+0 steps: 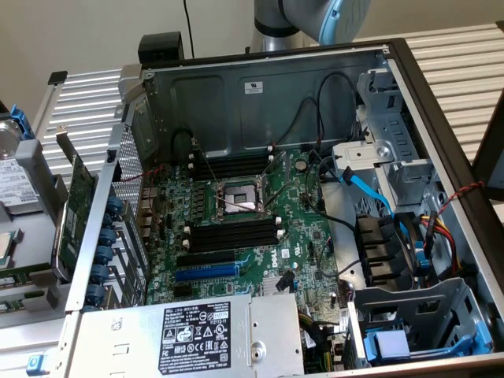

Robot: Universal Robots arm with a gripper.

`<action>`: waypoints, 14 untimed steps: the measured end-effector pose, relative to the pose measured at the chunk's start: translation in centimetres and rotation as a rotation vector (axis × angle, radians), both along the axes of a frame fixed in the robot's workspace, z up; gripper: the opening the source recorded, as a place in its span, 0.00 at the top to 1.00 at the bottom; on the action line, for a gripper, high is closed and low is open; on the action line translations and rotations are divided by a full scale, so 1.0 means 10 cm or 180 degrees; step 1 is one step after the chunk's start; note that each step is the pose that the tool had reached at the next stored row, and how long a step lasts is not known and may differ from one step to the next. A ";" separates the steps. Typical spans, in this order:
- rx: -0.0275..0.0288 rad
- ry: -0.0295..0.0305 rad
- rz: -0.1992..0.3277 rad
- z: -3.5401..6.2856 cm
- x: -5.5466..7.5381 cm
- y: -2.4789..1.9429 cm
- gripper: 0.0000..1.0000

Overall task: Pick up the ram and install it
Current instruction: 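Pick up the ram and move it above insertion slot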

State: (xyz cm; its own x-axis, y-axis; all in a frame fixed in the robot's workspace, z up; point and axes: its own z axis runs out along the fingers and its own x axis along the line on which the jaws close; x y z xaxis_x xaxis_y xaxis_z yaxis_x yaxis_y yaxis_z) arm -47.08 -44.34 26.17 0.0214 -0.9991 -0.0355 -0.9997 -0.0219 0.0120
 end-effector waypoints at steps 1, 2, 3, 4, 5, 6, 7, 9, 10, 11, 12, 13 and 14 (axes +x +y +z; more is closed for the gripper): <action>0.0000 0.0000 -0.0003 -0.018 0.00 -0.001 0.58; 0.0000 0.0000 -0.0007 -0.037 0.00 -0.003 0.58; 0.0000 0.0000 -0.0012 -0.055 0.00 -0.006 0.58; 0.0000 0.0000 -0.0019 -0.074 0.00 -0.007 0.58; 0.0000 0.0000 -0.0028 -0.092 0.00 -0.009 0.58; 0.0000 0.0000 -0.0037 -0.109 0.00 -0.010 0.58; 0.0000 0.0000 -0.0046 -0.128 0.00 -0.013 0.58; 0.0000 0.0000 -0.0057 -0.164 0.00 -0.039 0.58; 0.0001 0.0000 -0.0059 -0.183 0.00 -0.060 0.58; 0.0002 0.0000 -0.0060 -0.201 0.00 -0.082 0.58; 0.0004 0.0000 -0.0061 -0.220 0.01 -0.097 0.58; 0.0006 -0.0001 -0.0060 -0.238 0.02 -0.101 0.58; 0.0008 0.0000 -0.0061 -0.255 0.02 -0.102 0.58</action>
